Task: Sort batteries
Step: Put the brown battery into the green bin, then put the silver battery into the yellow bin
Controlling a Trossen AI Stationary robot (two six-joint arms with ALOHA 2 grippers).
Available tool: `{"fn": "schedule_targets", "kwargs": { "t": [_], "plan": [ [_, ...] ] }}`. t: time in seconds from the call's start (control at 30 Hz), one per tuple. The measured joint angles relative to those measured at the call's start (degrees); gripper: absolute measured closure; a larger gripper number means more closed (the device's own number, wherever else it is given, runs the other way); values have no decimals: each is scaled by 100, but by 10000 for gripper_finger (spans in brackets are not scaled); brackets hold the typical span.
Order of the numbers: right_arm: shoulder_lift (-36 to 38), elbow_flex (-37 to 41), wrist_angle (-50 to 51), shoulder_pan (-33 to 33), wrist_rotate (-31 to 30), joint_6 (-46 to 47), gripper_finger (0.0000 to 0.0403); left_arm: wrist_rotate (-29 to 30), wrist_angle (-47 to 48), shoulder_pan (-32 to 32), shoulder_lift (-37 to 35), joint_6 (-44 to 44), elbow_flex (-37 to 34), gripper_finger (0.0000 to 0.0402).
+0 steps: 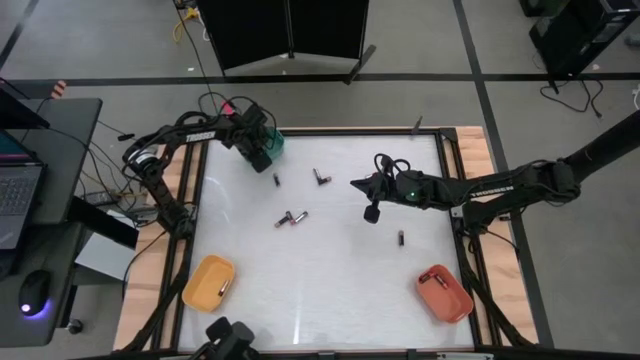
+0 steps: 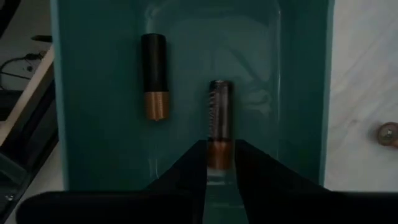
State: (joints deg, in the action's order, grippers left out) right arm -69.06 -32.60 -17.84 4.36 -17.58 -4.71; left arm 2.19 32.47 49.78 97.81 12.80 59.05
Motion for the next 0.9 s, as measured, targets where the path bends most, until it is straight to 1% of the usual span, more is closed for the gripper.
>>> {"fn": "schedule_targets", "kwargs": {
  "t": [0.27, 0.33, 0.4, 0.47, 0.53, 0.7, 0.8, 0.9],
  "plan": [
    [4, -1, 80, 148, -1, 0, 378, 74, -183, -32, -256, -17, 2, 307],
    [7, -72, 376, 262, -13, -4, 374, 130, -307, -77, -412, -17, -3, 309],
    [7, -267, 994, 434, -17, -2, 366, 189, -652, -194, -606, -25, -47, 314],
    [4, -489, 1726, 631, -27, 6, 354, 205, -1148, -349, -849, -104, -202, 320],
    [-18, -712, 2426, 827, 5, -17, 340, 203, -1847, -563, -1067, -125, -424, 327],
    [-177, -1189, 3724, 1345, 545, -358, 311, 195, -3699, -1181, -1488, -228, -1195, 345],
    [-536, -1540, 4290, 1635, 835, -560, 296, 89, -4795, -1560, -1611, -277, -1705, 352],
    [-1059, -1908, 4857, 1799, 870, -958, 285, -154, -5874, -1916, -1711, -415, -2198, 356]
  ]
}}
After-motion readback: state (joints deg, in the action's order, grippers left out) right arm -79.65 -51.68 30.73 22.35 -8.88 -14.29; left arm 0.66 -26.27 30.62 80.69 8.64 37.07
